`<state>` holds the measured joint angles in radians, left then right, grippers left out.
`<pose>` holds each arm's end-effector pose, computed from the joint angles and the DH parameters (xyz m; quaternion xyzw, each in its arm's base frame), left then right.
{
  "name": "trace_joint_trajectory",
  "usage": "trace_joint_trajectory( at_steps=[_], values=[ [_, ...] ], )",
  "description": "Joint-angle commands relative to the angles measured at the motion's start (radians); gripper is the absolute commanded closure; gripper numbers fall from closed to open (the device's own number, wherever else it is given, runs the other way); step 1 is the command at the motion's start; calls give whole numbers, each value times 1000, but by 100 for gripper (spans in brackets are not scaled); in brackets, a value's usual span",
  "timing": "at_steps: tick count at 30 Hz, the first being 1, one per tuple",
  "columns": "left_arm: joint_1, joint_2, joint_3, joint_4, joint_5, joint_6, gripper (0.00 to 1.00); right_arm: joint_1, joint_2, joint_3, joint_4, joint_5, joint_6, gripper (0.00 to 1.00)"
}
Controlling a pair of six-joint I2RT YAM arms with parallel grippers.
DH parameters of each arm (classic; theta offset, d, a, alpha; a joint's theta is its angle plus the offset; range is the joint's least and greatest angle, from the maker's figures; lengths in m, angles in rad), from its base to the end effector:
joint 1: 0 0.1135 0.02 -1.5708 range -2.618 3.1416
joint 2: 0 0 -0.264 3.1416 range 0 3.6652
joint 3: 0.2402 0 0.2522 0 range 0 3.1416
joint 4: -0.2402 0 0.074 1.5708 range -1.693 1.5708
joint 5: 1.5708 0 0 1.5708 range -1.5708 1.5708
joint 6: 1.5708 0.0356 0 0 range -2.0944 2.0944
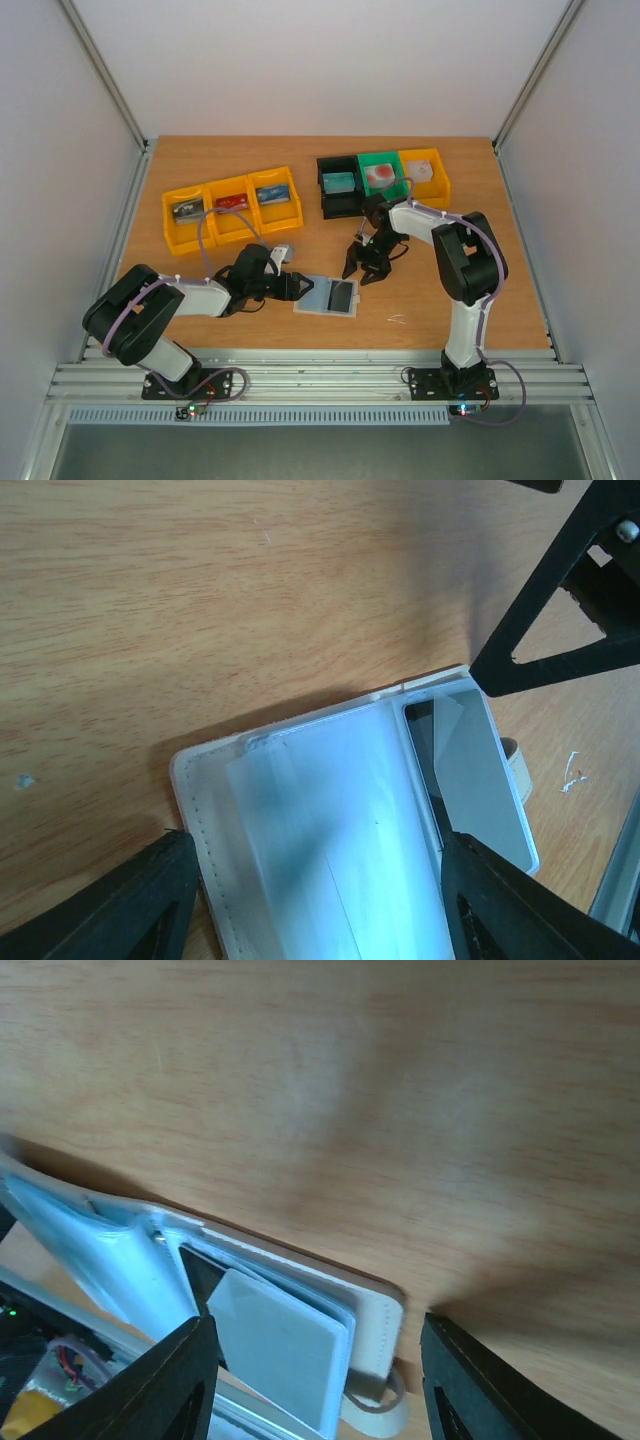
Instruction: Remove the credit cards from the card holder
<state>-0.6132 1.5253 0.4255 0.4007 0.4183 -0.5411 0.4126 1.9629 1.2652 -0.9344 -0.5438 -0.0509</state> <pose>0.1995 -0.1581 0.1176 0.1196 0.8830 -0.3831 0.2434 0.3048 0.1535 0.1418 0.2131 -0.9390 -0.2587 0.0773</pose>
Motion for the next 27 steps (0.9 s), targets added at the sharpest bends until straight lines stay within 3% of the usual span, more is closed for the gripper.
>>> trace_joint_trajectory(
  at_steps=[1,7,12,16,18,24,27],
  values=[
    [-7,4,17,44,-8,17,33,5,36,-27,52,-130,16,43],
    [-6,18,24,59,12,21,34,6,39,-19,110,-231,34,46],
    [-7,20,31,88,35,26,35,11,57,-23,163,-301,49,58],
    [-6,24,45,113,39,12,36,15,53,-17,169,-303,79,59],
    [-7,30,52,132,40,-3,45,15,51,-14,169,-300,85,59],
    [-7,21,51,140,42,-20,95,15,45,-4,160,-301,71,58],
    [-3,-33,48,134,67,7,100,0,18,24,136,-293,23,56]
  ],
)
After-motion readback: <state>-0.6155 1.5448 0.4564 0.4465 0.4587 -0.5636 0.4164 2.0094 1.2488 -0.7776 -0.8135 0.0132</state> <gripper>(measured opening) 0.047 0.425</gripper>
